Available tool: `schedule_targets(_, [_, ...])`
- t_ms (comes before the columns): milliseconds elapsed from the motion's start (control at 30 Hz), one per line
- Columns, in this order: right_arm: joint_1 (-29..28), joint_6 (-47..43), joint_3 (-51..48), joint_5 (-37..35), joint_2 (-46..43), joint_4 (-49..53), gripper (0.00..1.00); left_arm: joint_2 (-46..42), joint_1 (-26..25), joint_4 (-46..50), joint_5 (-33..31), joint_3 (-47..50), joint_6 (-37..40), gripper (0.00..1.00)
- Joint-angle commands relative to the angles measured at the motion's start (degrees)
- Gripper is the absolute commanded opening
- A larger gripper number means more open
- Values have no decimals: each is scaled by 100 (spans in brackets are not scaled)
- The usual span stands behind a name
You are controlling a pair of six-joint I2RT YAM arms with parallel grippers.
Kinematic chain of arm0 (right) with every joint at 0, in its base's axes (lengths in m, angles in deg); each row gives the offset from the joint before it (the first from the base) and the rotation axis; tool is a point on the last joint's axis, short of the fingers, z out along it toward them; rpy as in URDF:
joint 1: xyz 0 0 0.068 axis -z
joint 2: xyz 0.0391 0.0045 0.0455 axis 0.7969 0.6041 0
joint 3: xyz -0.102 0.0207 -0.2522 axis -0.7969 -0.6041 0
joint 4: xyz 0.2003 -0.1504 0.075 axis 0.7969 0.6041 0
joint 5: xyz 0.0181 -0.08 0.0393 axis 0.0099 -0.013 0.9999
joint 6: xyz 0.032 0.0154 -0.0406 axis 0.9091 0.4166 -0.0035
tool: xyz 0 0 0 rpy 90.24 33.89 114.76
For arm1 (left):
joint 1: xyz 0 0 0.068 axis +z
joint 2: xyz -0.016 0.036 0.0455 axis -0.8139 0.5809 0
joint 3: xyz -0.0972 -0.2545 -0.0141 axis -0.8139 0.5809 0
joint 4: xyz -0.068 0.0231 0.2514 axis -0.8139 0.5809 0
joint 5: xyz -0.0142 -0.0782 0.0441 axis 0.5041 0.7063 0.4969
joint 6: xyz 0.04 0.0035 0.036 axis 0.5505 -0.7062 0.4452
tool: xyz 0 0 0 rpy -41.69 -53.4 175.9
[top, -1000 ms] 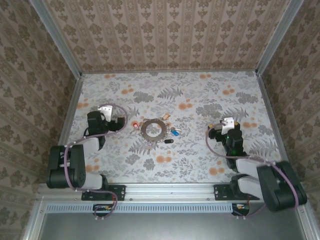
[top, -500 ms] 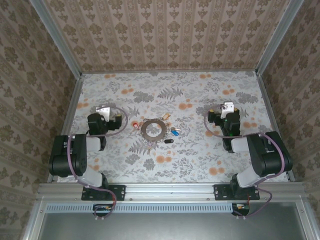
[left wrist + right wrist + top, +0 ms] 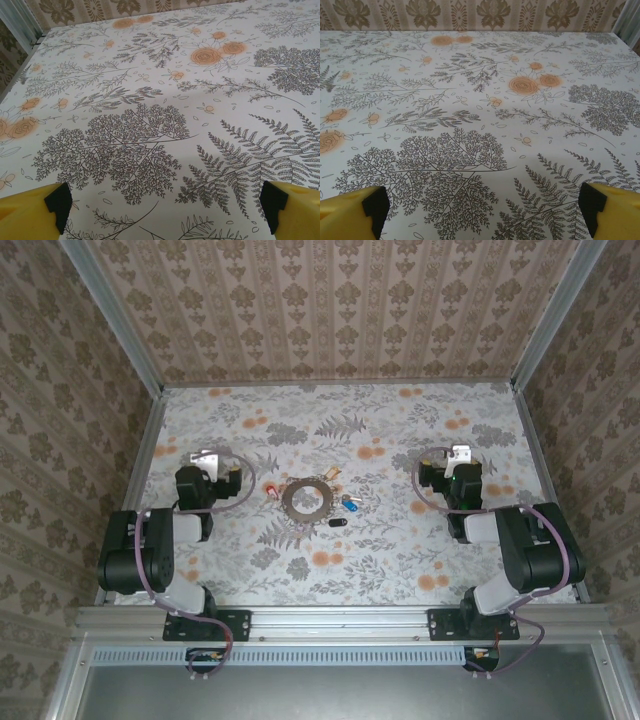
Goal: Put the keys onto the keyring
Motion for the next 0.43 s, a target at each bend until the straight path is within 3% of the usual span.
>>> schedule_targets(0, [31, 127, 105, 32, -73, 77, 100, -16, -4, -152, -57, -64, -123, 100])
schedule_targets(167, [152, 92, 218, 479, -38, 263, 99, -20, 10, -153, -48, -67, -124, 100])
schedule_targets(400, [153, 100, 138, 491, -82, 157, 100, -14, 11, -153, -45, -72, -122, 100])
